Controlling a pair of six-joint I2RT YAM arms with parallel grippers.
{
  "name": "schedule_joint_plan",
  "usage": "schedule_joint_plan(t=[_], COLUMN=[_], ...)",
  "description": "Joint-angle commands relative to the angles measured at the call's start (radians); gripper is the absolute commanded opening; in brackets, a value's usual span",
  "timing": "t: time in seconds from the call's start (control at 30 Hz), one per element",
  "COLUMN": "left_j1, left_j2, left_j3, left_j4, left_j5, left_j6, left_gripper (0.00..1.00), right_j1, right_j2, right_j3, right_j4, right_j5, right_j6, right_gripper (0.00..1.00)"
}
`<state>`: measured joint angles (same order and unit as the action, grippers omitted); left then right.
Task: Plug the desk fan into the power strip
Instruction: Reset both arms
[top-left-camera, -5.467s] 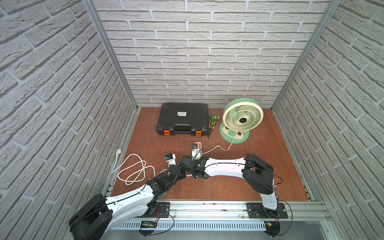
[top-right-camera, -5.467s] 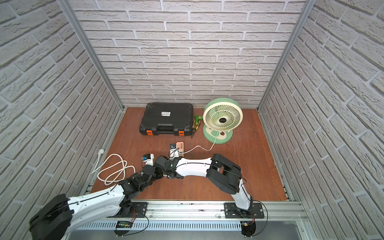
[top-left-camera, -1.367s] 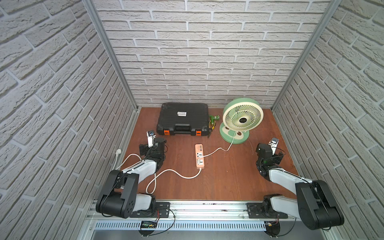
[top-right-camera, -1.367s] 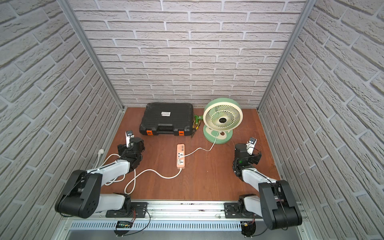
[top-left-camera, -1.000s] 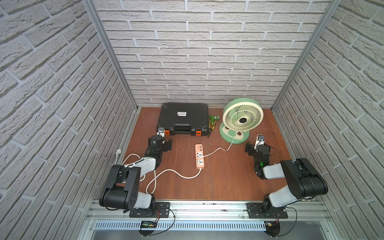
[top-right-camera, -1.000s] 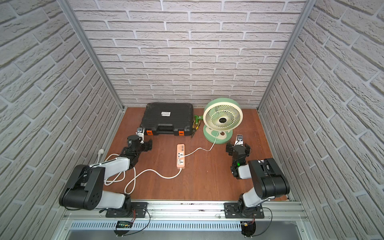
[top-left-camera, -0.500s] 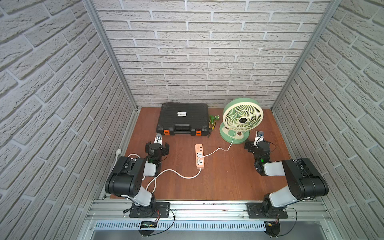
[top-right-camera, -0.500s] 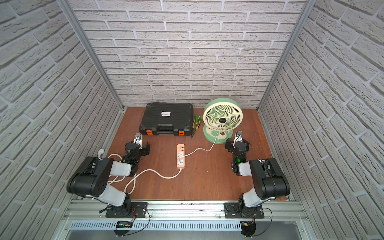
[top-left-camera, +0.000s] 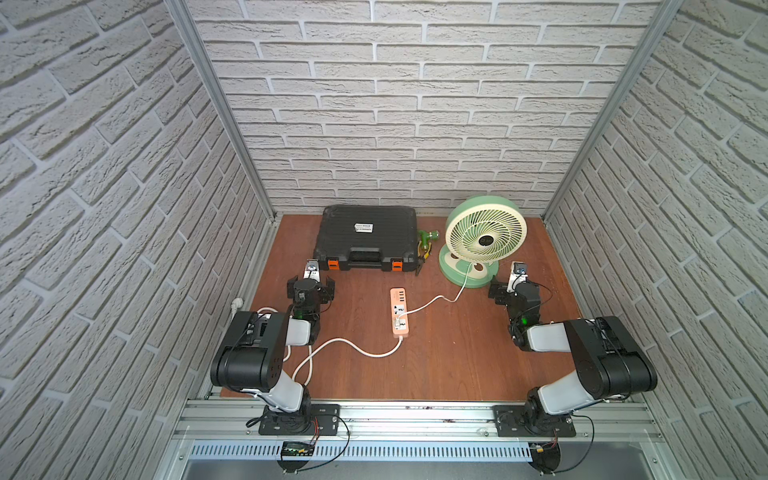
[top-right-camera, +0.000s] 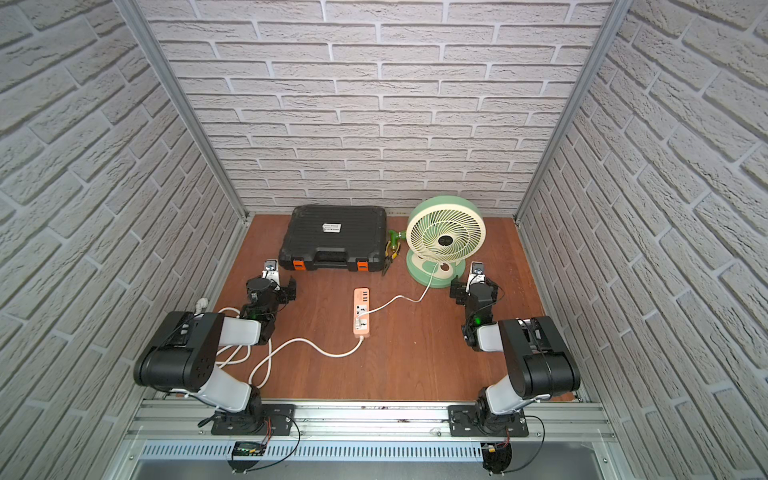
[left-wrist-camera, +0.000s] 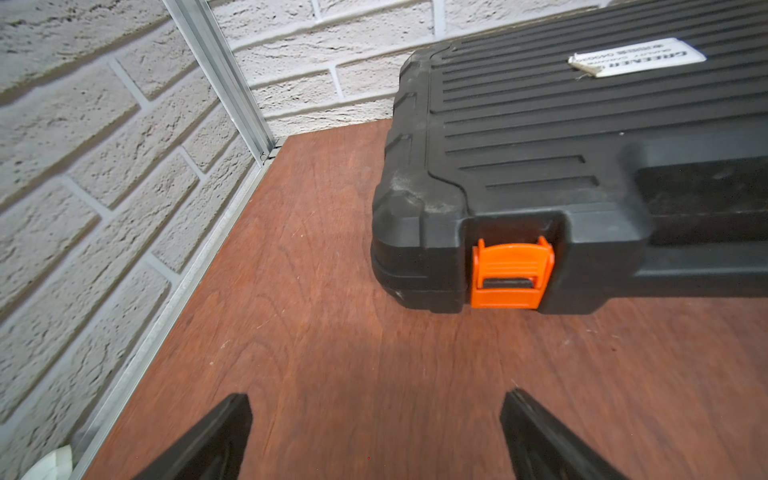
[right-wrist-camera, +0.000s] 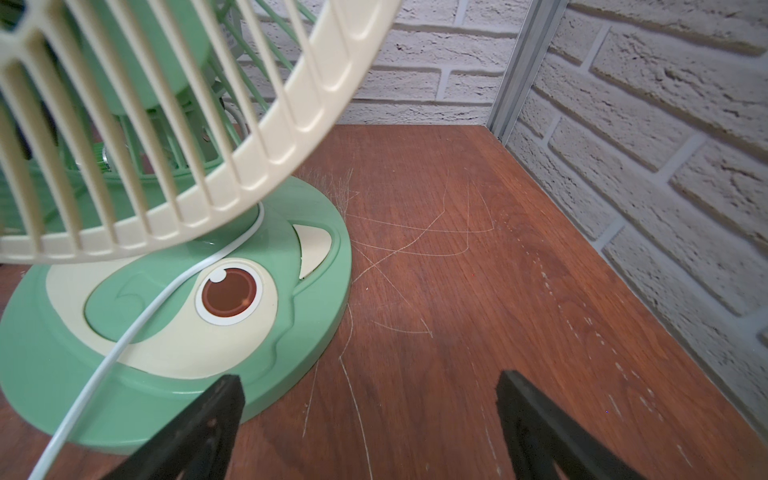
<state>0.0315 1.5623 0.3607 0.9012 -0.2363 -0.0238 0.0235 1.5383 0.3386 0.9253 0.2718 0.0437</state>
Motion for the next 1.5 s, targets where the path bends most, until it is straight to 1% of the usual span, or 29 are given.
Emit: schedule_joint_plan(t=[0.0,0.17,0.93,1.1,1.47], left_j1=[-0.003,0.006,0.007,0.006,0.007], left_j2=[-0.005,-0.007,-0.007,-0.007,-0.007], left_j3=[0.004,0.009,0.009,0.009,0.010], left_j4=[0.031,0.022,0.021,0.021,0.019], left_j5=[-0.013,0.004,0.005,0.006,0.008], left_j6=[-0.008,-0.011,-0.011,-0.011,-0.011], left_gripper=[0.98,0.98,0.98,0.98,0.98], right_j1=[-0.001,-0.001,-0.002,-0.001,-0.001], right_j2=[-0.003,-0.003,-0.003,-0.001,0.000], right_j3=[0.007,0.007,0.007,0.016,0.017], right_j4=[0.042,0.042,0.043,0.028,0.025], right_j5=[-0.001,-0.001,0.000,-0.047,-0.048], right_j6=[-0.011,-0.011,-0.012,-0.031,-0.030], right_gripper=[0.99,0.99,0.99,0.99,0.99])
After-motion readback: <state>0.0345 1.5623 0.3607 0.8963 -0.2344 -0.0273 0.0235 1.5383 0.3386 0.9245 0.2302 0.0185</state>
